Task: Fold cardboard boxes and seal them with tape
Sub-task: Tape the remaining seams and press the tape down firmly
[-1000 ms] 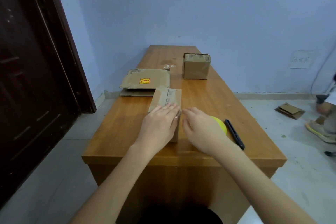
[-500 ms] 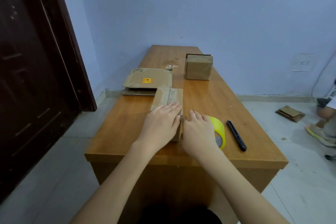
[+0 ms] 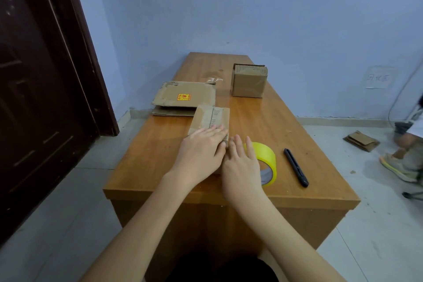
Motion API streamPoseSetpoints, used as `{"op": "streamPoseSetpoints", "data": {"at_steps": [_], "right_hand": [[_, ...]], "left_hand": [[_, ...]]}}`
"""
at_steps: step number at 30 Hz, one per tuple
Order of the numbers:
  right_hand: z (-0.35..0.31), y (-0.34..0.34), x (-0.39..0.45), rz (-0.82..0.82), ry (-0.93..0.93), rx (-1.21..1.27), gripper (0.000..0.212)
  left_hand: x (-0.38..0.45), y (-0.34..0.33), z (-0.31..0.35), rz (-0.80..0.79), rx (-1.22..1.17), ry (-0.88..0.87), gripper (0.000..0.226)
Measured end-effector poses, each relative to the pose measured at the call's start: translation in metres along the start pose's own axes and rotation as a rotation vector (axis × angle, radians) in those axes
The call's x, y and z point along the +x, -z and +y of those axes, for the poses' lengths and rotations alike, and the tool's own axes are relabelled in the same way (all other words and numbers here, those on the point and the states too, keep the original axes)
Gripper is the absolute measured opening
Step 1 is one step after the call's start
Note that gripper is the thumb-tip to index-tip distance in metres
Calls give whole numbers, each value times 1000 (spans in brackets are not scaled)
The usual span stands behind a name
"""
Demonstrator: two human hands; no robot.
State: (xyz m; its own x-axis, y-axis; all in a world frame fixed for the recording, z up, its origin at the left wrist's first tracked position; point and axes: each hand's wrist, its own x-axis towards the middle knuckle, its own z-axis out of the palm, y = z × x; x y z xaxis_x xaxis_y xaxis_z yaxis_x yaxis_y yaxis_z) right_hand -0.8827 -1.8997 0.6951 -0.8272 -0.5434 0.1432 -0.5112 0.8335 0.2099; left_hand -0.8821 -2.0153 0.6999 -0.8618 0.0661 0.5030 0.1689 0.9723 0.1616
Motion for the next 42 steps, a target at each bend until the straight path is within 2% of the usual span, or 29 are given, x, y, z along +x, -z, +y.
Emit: {"op": "streamPoseSetpoints", "data": {"at_steps": [4,9,16,21,24,27,29,32,34,37,40,42], "right_hand": [[7,5,4,-16,-33,36,60],[11,11,6,45,-90,154,58],[2,7,1,-49,-47,31,63],[6,9,5,63,-120,149,58],[4,9,0,30,-88,152,59],[28,23,-4,-14,-39,255,47],[59,38,-5,20,-109,377,39],[111,44,2,149,-328,356,33],[136,29,11,56,-424,307,28],[154,-10,16,-111,-452,239,23],[156,-43,12,-143,-446,153,40],[151,-53,10,-157,-444,130,35]], "left_hand": [[0,1,-2,-19,5,-2,44],[1,1,-2,-36,-12,4,44],[1,2,-2,-37,-38,9,42],[1,1,-4,-58,-24,13,45],[1,2,-3,-69,-16,15,49],[0,3,-3,-66,-17,16,49],[-1,5,-3,-62,-30,8,47],[-1,12,3,-73,-48,-4,43],[2,19,7,-121,-6,-8,43],[6,28,6,-196,57,-11,48],[9,31,8,-224,102,-24,44],[10,32,12,-210,140,-60,34]]}}
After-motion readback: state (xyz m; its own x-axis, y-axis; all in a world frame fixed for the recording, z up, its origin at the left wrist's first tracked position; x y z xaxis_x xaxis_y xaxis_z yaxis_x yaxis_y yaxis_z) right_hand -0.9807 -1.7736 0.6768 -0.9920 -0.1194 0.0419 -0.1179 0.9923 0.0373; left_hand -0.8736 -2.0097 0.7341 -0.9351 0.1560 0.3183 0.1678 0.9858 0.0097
